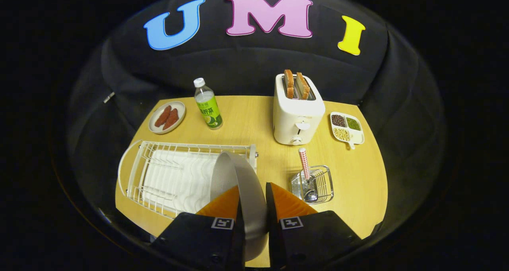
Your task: Take the plate from the dish rack, then take the spoon from the basket and place it into the plate.
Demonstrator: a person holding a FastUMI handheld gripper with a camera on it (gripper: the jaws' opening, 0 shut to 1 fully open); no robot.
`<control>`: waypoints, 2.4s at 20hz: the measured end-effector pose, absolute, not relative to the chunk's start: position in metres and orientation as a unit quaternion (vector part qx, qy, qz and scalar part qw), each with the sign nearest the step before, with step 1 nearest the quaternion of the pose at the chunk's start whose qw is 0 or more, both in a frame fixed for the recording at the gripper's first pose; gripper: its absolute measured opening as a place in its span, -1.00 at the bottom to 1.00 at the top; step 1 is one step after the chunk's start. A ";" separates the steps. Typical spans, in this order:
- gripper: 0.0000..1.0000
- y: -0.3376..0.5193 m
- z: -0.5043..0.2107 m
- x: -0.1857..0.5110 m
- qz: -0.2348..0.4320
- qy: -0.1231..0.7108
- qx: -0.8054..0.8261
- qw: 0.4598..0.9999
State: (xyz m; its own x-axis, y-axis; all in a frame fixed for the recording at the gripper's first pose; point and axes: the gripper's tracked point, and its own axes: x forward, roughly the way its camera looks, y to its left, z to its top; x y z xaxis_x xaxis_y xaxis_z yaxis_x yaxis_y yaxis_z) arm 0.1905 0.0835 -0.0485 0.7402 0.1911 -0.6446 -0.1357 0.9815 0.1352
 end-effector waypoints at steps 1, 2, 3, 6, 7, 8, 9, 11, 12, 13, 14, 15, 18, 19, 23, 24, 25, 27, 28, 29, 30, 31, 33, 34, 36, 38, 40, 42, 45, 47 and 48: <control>-0.45 0.081 -0.043 0.179 0.097 0.345 0.055 0.932; -0.46 0.077 -0.040 0.167 0.106 0.343 0.065 0.931; -0.45 0.072 -0.037 0.154 0.114 0.340 0.073 0.931; -0.45 0.058 -0.030 0.120 0.135 0.307 0.097 0.937; -0.45 0.054 -0.035 0.108 0.139 0.305 0.103 0.936; -0.46 0.047 -0.042 0.095 0.143 0.308 0.108 0.934; -0.46 0.043 -0.050 0.084 0.149 0.312 0.115 0.931; -0.46 0.036 -0.066 0.062 0.164 0.324 0.124 0.924; -0.46 0.027 -0.078 0.053 0.161 0.332 0.126 0.921; -0.46 0.019 -0.090 0.044 0.156 0.341 0.130 0.918; -0.46 0.013 -0.098 0.034 0.153 0.350 0.137 0.914; -0.46 0.008 -0.106 0.027 0.152 0.357 0.145 0.910; -0.45 -0.007 -0.131 0.018 0.146 0.373 0.159 0.903; -0.46 -0.012 -0.139 0.020 0.144 0.378 0.162 0.900; -0.45 -0.022 -0.171 0.032 0.142 0.404 0.177 0.886; -0.45 -0.021 -0.179 0.034 0.144 0.412 0.181 0.881; -0.45 -0.020 -0.185 0.037 0.151 0.421 0.184 0.876; -0.45 -0.016 -0.196 0.042 0.168 0.431 0.191 0.866; -0.45 -0.016 -0.200 0.044 0.175 0.436 0.190 0.862; -0.45 -0.019 -0.206 0.047 0.179 0.442 0.186 0.859; -0.45 -0.021 -0.211 0.049 0.182 0.445 0.179 0.858; -0.46 -0.022 -0.214 0.054 0.191 0.447 0.183 0.855; -0.45 -0.020 -0.219 0.055 0.204 0.449 0.195 0.848; -0.45 -0.017 -0.220 0.058 0.215 0.446 0.201 0.845; -0.45 -0.016 -0.227 0.060 0.236 0.445 0.207 0.839; -0.45 -0.018 -0.232 0.065 0.245 0.444 0.216 0.835; -0.45 -0.022 -0.241 0.070 0.241 0.451 0.216 0.832; -0.37 -0.023 -0.247 0.073 0.244 0.457 0.217 0.828; -0.34 -0.029 -0.252 0.082 0.229 0.454 0.216 0.833; -0.32 -0.037 -0.258 0.088 0.214 0.456 0.210 0.838; -0.32 -0.041 -0.256 0.090 0.209 0.450 0.209 0.843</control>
